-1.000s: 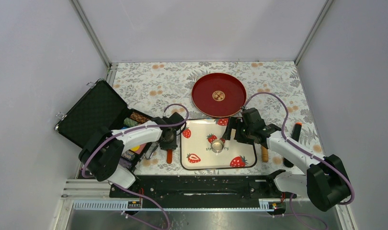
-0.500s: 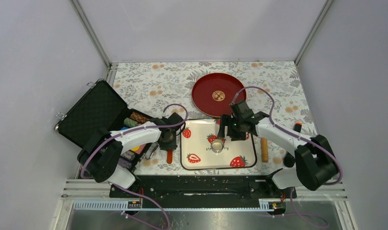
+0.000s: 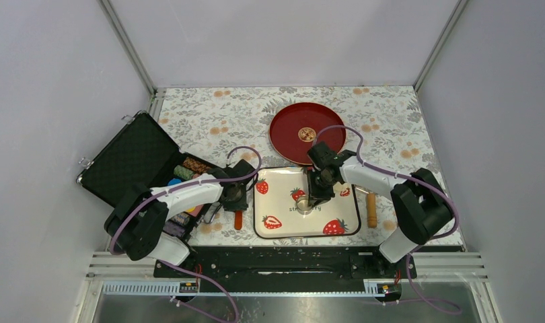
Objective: Roll out the dumpling wrappers from the dough
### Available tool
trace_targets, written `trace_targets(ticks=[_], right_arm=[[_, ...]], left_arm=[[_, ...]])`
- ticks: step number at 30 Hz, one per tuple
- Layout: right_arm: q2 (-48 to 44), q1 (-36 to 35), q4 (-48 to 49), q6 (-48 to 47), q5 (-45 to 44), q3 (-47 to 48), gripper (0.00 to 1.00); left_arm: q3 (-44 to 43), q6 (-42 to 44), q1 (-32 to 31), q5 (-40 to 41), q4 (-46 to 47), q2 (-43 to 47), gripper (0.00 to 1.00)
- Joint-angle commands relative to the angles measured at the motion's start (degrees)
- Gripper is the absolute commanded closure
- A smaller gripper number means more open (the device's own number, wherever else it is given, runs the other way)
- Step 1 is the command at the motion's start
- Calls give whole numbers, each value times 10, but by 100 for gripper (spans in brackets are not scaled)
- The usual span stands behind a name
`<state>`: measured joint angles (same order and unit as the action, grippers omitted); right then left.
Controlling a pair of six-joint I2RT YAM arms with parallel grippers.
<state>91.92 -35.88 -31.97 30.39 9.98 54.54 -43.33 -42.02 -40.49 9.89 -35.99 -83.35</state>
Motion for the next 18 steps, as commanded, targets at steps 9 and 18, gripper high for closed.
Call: trace_targets(ticks=[9, 18], right_arm=[[7, -13, -27, -26, 18, 36, 98], [-57, -13, -61, -32, -4, 41, 100]], left_arm=[[41, -4, 9, -11, 20, -9, 87], [44, -1, 15, -16, 28, -9, 87]])
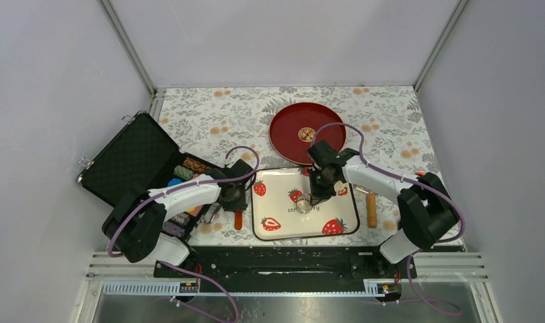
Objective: Roll out the dumpling wrappers from the dough
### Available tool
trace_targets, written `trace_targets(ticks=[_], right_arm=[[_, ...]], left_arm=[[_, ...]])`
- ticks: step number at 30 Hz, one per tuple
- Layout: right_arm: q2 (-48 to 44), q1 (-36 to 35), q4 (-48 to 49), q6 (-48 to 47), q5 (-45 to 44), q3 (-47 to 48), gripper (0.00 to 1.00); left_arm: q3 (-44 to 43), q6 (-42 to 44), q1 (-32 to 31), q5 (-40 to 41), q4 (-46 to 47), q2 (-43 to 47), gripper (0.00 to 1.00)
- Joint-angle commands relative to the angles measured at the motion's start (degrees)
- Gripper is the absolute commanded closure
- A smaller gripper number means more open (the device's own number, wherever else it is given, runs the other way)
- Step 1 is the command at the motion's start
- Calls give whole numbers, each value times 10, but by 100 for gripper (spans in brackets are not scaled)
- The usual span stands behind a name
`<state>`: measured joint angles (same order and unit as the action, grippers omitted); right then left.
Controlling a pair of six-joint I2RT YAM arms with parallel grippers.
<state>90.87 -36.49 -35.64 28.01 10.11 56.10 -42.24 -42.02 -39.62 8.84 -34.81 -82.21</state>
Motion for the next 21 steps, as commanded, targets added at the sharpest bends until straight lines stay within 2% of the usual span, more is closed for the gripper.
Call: trace_targets(ticks=[1, 8, 11, 21], right_arm=[[-51, -6, -27, -9, -8, 28, 100], [-53, -3, -82, -37, -80, 85, 100], [-45, 16, -90, -48, -79, 110, 100], [3, 168, -89, -76, -9, 159, 100]], left_arm=[[34, -2, 6, -6, 18, -21, 87], [36, -1, 7, -7, 20, -20, 88], [37, -1, 8, -6, 19, -20, 88], [40, 1, 10, -9, 23, -16, 88]])
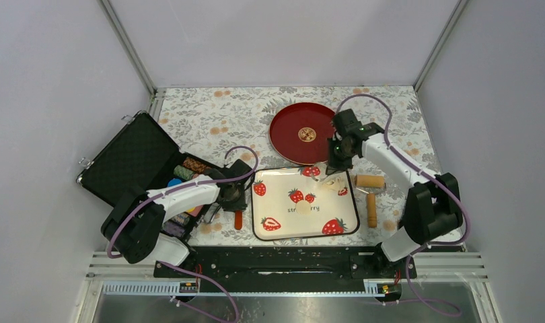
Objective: Roll out the dumpling wrappers from the dough
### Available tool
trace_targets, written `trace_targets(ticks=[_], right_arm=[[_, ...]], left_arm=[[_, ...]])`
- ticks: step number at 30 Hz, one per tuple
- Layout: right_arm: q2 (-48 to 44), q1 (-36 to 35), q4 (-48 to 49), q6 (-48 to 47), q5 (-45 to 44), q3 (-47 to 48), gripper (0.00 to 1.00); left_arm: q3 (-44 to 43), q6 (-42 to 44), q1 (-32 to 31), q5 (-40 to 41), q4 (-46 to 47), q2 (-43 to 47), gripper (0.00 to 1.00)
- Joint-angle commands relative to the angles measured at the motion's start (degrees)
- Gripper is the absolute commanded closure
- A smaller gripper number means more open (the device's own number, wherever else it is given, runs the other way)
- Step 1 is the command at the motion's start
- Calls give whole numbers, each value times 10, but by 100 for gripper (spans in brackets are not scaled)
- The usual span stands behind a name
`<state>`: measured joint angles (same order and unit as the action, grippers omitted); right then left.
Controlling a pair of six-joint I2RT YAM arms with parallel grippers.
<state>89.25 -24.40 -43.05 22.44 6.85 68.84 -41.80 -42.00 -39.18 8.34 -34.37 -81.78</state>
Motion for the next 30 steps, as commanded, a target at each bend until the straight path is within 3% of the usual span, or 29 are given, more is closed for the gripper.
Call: trace_targets(ticks=[1, 14, 19, 25, 30], right_arm=[[22, 64, -15, -22, 24, 35, 100], [120, 265, 9, -4, 38, 87, 100], [143, 283, 9, -6, -4, 95, 98], [149, 287, 32, -8, -6, 73, 53], [130, 287, 34, -7, -7, 62, 36]], left_arm=[[36, 0, 6, -4, 20, -20, 89], [42, -2, 9, -4, 24, -14, 98], [43, -2, 10, -5, 25, -13, 100], [46, 0, 12, -8, 28, -11, 100], [47, 0, 14, -9, 31, -7, 100]])
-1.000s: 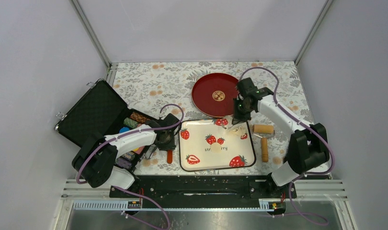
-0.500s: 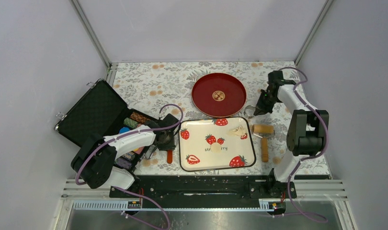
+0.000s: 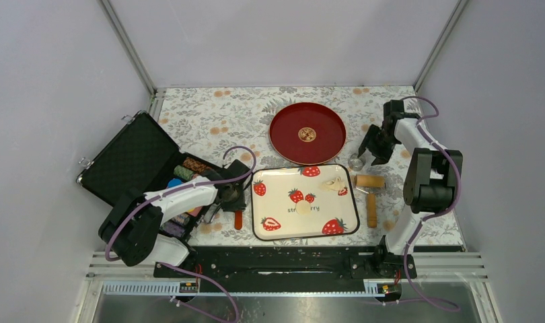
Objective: Roll out the dumpling wrappers from the dough
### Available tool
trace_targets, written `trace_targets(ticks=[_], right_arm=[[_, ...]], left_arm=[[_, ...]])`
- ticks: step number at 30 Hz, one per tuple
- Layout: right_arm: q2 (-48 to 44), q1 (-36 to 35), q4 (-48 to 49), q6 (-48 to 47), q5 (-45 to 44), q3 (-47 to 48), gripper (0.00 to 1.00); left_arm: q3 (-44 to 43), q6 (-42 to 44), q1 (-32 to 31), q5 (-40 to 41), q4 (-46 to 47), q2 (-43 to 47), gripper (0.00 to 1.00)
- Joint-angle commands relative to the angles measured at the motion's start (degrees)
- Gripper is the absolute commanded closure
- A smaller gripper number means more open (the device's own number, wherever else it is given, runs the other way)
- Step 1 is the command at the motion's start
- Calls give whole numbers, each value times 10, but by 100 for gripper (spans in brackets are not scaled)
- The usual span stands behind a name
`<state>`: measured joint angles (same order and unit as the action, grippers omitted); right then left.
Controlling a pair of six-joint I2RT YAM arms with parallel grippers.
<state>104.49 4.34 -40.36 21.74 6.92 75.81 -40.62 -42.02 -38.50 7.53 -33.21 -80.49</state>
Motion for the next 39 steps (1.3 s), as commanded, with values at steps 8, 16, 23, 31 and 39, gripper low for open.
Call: trace_targets(ticks=[8, 16, 23, 31, 39], right_arm=[[-105, 0, 5, -13, 23, -61, 21], [-197, 0, 14, -9, 72, -156, 16], [-226, -1, 11, -19, 76, -189, 11], [-237, 0, 16, -21, 92, -214, 11], [-244, -1, 29, -24, 104, -250, 11]], left_arm=[[28, 3, 13, 9, 3, 1, 100], [32, -3, 14, 48, -32, 128, 100], [-8, 17, 13, 70, -87, 224, 100], [-36, 34, 13, 33, -121, 213, 100], [32, -3, -2, -15, -61, 142, 95]])
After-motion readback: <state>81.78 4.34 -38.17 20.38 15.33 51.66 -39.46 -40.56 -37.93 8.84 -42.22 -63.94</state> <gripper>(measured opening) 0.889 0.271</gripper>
